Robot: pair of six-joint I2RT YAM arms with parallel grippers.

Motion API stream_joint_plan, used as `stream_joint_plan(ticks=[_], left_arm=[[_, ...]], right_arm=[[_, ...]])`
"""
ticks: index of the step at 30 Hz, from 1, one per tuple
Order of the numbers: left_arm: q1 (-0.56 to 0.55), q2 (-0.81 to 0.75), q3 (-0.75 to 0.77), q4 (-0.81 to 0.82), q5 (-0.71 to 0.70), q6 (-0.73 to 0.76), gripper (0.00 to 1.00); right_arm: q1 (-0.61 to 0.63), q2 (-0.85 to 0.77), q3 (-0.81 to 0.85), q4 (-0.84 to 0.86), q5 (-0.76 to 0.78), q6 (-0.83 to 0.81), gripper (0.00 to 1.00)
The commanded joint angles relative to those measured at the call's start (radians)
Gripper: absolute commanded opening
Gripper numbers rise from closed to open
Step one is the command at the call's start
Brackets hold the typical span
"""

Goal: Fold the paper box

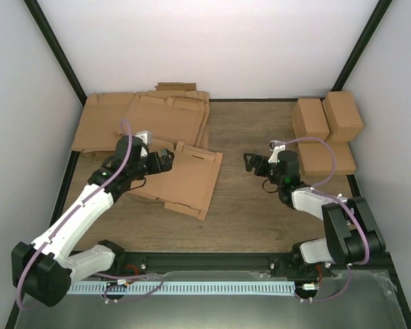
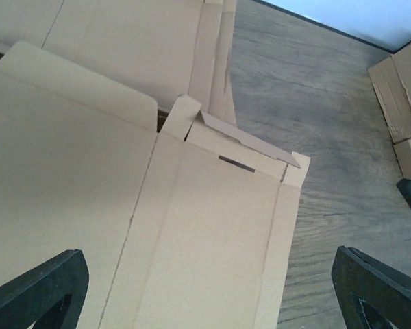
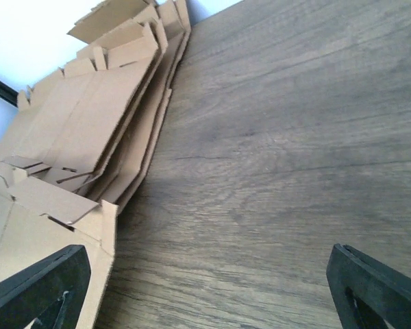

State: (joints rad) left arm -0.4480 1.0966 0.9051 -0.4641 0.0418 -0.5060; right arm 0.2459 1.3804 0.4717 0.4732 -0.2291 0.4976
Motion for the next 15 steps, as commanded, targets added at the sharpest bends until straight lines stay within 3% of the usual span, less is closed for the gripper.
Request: stream_joint_plan(ticks=[1,5,15], left_arm=[[0.082,-0.016,-0.051,0.059,0.127,-0.005,1.00],[0.193,-0.037,-0.092,0.109,0.280,-0.020,1.00],[0.226,-0.049,-0.095,0.097,0.301,0.078,1.00]], right_arm=[[0.008,-0.024,-0.002,0.059,-0.044,0.014,0.96],[0.010,-0.066,-0.011,0.038,-0.044,0.059,0.93],[0.007,-0.348,0.019,-0.295,0.109,0.210,1.00]])
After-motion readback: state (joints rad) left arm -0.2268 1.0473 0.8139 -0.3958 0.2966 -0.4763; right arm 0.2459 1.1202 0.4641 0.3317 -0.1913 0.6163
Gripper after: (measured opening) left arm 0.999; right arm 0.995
